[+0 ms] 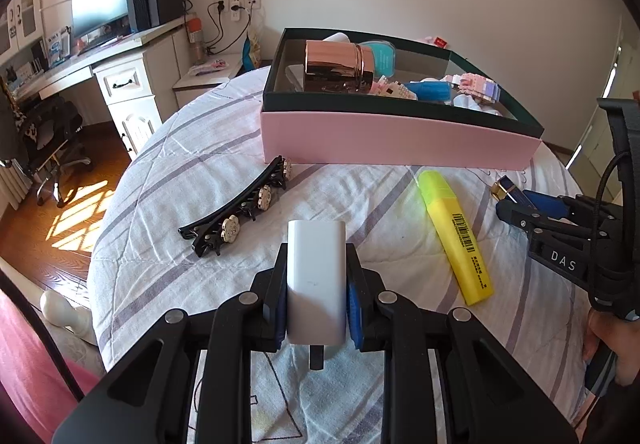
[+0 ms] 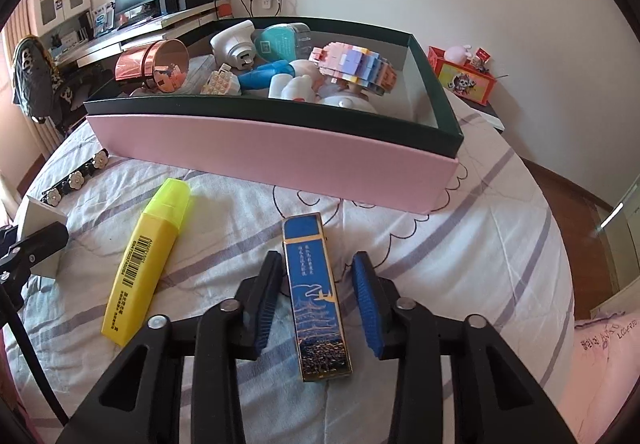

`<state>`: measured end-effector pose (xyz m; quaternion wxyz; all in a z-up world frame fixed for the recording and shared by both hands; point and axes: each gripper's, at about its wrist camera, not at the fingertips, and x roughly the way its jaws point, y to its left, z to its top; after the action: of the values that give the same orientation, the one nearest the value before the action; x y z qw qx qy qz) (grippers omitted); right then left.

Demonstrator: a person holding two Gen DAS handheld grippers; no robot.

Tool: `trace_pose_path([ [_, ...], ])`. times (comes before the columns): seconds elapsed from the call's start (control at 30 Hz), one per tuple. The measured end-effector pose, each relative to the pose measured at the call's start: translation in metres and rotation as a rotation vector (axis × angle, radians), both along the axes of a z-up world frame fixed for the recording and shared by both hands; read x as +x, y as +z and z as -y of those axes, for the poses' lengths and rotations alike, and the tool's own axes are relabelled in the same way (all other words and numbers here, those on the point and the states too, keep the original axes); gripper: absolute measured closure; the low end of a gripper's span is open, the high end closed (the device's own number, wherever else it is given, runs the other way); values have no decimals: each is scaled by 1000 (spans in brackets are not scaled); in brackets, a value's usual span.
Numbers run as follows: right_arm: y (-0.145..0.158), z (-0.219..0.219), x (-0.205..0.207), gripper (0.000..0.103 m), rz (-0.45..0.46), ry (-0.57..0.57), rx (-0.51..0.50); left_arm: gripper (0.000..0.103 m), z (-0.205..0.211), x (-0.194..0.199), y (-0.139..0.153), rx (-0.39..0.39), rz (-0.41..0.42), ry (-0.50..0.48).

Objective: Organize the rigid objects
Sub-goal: 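Lift and carry the charger plug toward the pink box while the right carries the blue box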

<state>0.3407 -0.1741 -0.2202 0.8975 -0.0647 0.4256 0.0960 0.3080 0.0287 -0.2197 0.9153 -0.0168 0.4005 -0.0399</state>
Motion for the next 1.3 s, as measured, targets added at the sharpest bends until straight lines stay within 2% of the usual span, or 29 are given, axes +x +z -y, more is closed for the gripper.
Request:
trace_pose_path([
  [0.1, 4, 2, -8, 82, 19, 23, 38, 80, 2, -3, 5, -5, 15, 0],
  [0.2, 17, 7, -26, 82, 66, 35, 134, 80, 6, -12, 17, -14, 48, -4],
  [0.33, 47, 3, -60, 82, 176, 62, 218, 80, 12, -28, 36, -30, 102, -12],
  [0.43, 71, -5, -86, 82, 270, 76, 234, 80, 15, -46, 55, -45, 153, -19],
  [0.53, 95, -14, -114, 82, 369, 83, 209, 80, 22, -68, 78, -45, 220, -22],
  [0.83, 147, -27, -185, 82, 535, 124, 163, 80, 43, -136, 140, -17, 398, -63],
  [1.07, 175, -26, -229, 82, 611, 137, 170, 80, 47, -181, 171, -1, 488, -74],
  [1.3, 194, -30, -255, 82, 669, 140, 161, 80, 46, -212, 195, -2, 561, -70],
])
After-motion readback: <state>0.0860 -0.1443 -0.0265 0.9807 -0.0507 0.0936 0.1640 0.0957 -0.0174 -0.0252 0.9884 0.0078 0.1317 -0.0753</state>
